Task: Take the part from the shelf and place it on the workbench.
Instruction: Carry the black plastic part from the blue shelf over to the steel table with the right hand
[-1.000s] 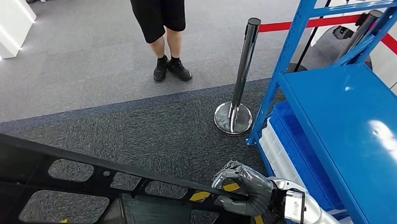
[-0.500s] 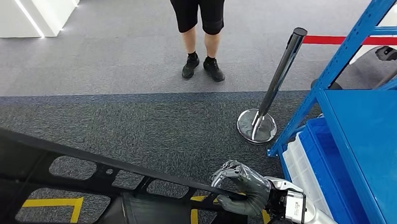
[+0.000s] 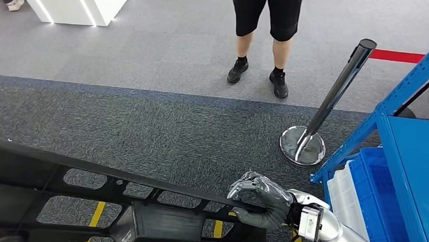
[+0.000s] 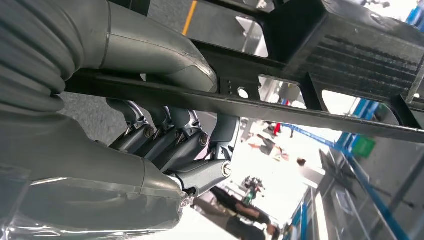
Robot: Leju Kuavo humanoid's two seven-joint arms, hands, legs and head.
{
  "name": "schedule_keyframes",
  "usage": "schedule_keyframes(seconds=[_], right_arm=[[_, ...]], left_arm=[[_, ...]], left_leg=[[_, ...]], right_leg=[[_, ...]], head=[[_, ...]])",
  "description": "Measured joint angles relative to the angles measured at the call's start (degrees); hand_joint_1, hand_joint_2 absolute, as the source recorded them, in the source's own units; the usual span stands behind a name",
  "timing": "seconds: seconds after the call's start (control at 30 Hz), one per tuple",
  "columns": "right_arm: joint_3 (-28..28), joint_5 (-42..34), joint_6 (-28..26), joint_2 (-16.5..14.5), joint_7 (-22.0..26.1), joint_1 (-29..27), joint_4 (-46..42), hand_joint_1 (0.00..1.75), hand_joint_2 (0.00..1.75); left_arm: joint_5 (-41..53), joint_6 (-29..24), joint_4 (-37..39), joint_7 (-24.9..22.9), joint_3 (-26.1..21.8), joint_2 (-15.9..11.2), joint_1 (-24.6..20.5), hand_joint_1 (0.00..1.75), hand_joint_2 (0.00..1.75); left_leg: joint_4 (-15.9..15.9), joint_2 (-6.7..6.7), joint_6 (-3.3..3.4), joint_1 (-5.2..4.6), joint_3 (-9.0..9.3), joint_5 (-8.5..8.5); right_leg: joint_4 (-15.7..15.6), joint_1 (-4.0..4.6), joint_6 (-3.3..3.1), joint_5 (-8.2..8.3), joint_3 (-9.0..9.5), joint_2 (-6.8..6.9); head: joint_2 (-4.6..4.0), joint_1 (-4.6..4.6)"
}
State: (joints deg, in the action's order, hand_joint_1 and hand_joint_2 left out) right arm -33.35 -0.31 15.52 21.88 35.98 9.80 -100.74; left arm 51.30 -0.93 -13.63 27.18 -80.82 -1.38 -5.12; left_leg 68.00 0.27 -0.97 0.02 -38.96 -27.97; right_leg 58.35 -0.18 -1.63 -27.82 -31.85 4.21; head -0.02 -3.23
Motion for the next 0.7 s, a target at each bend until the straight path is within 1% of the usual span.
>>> schedule_keyframes(seconds=[0.03,0.07,0.1,0.13,0.17,0.2,0.23,0.27,0.3,0.33,0.37,0.4,0.43,0.47,0.5,0.53,0.57,0.6,0.63,0.67,0.7], right_arm=[[-0.1,0.3,-0.2,0.0,-0.2,0.4,0.1,1.69,1.75],[-0.3,0.6,-0.5,0.0,-0.5,0.8,0.1,1.69,1.75],[-0.4,0.9,-0.7,0.0,-0.8,1.2,0.2,1.69,1.75],[-0.6,1.1,-1.0,0.0,-1.1,1.5,0.2,1.69,1.75],[-0.7,1.3,-1.3,0.0,-1.4,1.8,0.2,1.69,1.75],[-0.8,1.4,-1.5,0.0,-1.7,2.0,0.1,1.69,1.75],[-0.9,1.4,-1.6,0.0,-1.9,2.2,0.1,1.69,1.75],[-1.0,1.4,-1.7,0.0,-2.0,2.4,0.0,1.69,1.75],[-1.0,1.4,-1.8,0.0,-2.0,2.6,0.0,1.69,1.75],[-1.0,1.4,-1.7,0.0,-2.1,2.7,-0.1,1.69,1.75],[-1.1,1.4,-1.7,0.0,-2.2,2.8,0.0,1.69,1.75],[-1.2,1.4,-1.6,-0.1,-2.3,2.8,0.0,1.69,1.75],[-1.4,1.5,-1.5,-0.1,-2.5,3.0,0.0,1.69,1.75],[-1.5,1.5,-1.4,-0.1,-2.8,3.2,-0.1,1.69,1.75],[-1.5,1.5,-1.4,-0.1,-3.0,3.4,-0.1,1.69,1.75],[-1.5,1.4,-1.4,-0.1,-3.2,3.7,-0.3,1.69,1.75],[-1.5,1.3,-1.5,-0.1,-3.5,3.9,-0.6,1.69,1.75],[-1.5,1.2,-1.6,-0.1,-3.8,4.0,-0.9,1.69,1.75],[-1.5,1.1,-1.8,-0.2,-4.1,4.1,-1.3,1.69,1.75],[-1.5,1.0,-2.0,-0.2,-4.4,4.1,-1.7,1.69,1.75],[-1.5,1.0,-2.2,-0.1,-4.6,4.1,-2.2,1.69,1.75]], left_arm=[[0.0,0.2,0.0,0.1,0.0,0.0,-0.1,0.00,0.00],[0.0,0.5,0.0,0.2,0.0,0.0,-0.1,0.00,0.00],[0.0,0.7,0.0,0.2,0.1,0.0,-0.2,0.00,0.00],[0.1,1.0,0.0,0.3,0.2,0.1,-0.2,0.00,0.00],[0.2,1.2,0.0,0.4,0.3,0.1,-0.2,0.00,0.00],[0.2,1.4,0.0,0.4,0.5,0.2,-0.1,0.00,0.00],[0.2,1.6,0.0,0.4,0.7,0.2,-0.1,0.00,0.00],[0.2,1.7,0.0,0.5,0.8,0.3,-0.1,0.00,0.00],[0.1,1.7,0.0,0.5,0.8,0.4,-0.2,0.00,0.00],[0.0,1.8,0.0,0.6,0.8,0.6,-0.4,0.00,0.00],[-0.2,1.8,0.0,0.6,0.8,0.7,-0.5,0.00,0.00],[-0.3,1.8,0.1,0.6,0.8,0.9,-0.5,0.00,0.00],[-0.4,1.8,0.1,0.7,0.8,1.0,-0.5,0.00,0.00],[-0.5,1.8,0.1,0.7,0.8,1.2,-0.5,0.00,0.00],[-0.5,1.8,0.1,0.8,0.8,1.4,-0.4,0.00,0.00],[-0.5,1.8,0.1,0.8,0.8,1.5,-0.4,0.00,0.00],[-0.5,1.8,0.1,0.8,0.8,1.6,-0.5,0.00,0.00],[-0.4,1.8,0.1,0.8,0.8,1.6,-0.5,0.00,0.00],[-0.4,1.8,0.1,0.8,0.8,1.7,-0.5,0.00,0.00],[-0.2,1.9,0.1,0.7,0.9,1.7,-0.4,0.00,0.00],[-0.1,1.9,0.1,0.6,0.9,1.8,-0.3,0.00,0.00]], left_leg=[[-4.1,1.07,0.41,-0.31,2.17,1.42],[-7.3,1.85,0.89,-0.62,3.83,2.39],[-9.1,2.36,1.31,-0.92,4.75,2.75],[-9.6,2.35,1.66,-1.18,4.86,2.63],[-9.8,1.68,1.96,-1.17,4.86,2.79],[-10.1,1.09,2.21,-1.01,5.01,2.96],[-10.5,0.48,2.49,-0.81,5.24,3.16],[-10.9,-0.08,2.77,-0.58,5.50,3.39],[-11.1,-0.63,2.96,-0.41,5.64,3.55],[-11.1,-1.22,3.09,-0.39,5.63,3.61],[-11.0,-1.84,3.17,-0.38,5.58,3.64],[-11.0,-2.57,3.19,-0.37,5.57,3.64],[-10.9,-3.32,3.16,-0.34,5.56,3.62],[-10.7,-4.08,3.09,-0.28,5.58,3.57],[-10.5,-4.81,2.94,-0.20,5.59,3.48],[-10.2,-5.50,2.70,-0.15,5.48,3.32],[-9.8,-6.19,2.41,-0.12,5.20,3.17],[-9.4,-6.79,2.04,-0.04,4.85,3.11],[-9.3,-7.37,1.66,0.01,4.47,3.14],[-9.3,-7.96,1.27,0.12,4.13,3.24],[-9.3,-8.10,0.93,0.24,3.94,3.26]], right_leg=[[0.0,0.13,0.13,-0.14,0.15,0.61],[0.0,0.23,0.32,-0.26,0.26,1.10],[0.1,0.32,0.53,-0.36,0.35,1.58],[0.0,0.38,0.75,-0.43,0.42,2.03],[0.0,0.41,1.00,-0.48,0.55,2.51],[0.1,0.35,1.28,-0.69,0.71,2.51],[0.6,0.27,1.57,-1.17,0.62,1.60],[2.1,0.17,1.84,-2.18,0.03,0.15],[4.9,-0.02,2.04,-3.73,-1.26,-1.62],[8.6,-0.13,2.18,-5.54,-3.15,-3.04],[12.5,-0.25,2.30,-7.05,-5.16,-3.68],[15.3,-0.38,2.43,-7.68,-6.68,-3.91],[16.1,-0.54,2.56,-7.14,-7.28,-3.98],[14.7,-0.72,2.65,-5.51,-6.77,-4.07],[11.3,-0.93,2.72,-3.25,-5.35,-4.45],[7.5,-1.16,2.78,-1.41,-3.65,-5.55],[4.2,-1.33,2.79,-0.22,-2.22,-6.62],[2.1,-1.38,2.75,0.29,-1.38,-7.48],[1.2,-1.31,2.61,0.17,-1.11,-7.95],[1.0,-1.20,2.37,0.16,-1.11,-7.53],[0.8,-1.17,2.02,0.28,-1.07,-6.93]], head=[[0.00,0.00],[0.00,0.00],[0.00,0.00],[0.00,0.00],[0.00,0.00],[0.00,0.01],[0.00,0.01],[0.00,0.01],[0.00,0.02],[0.00,0.01],[0.00,0.02],[0.00,0.02],[0.00,0.01],[0.00,0.02],[0.00,0.02],[0.00,0.02],[0.00,0.02],[0.00,0.02],[0.00,0.01],[0.00,0.01],[0.00,0.01]])
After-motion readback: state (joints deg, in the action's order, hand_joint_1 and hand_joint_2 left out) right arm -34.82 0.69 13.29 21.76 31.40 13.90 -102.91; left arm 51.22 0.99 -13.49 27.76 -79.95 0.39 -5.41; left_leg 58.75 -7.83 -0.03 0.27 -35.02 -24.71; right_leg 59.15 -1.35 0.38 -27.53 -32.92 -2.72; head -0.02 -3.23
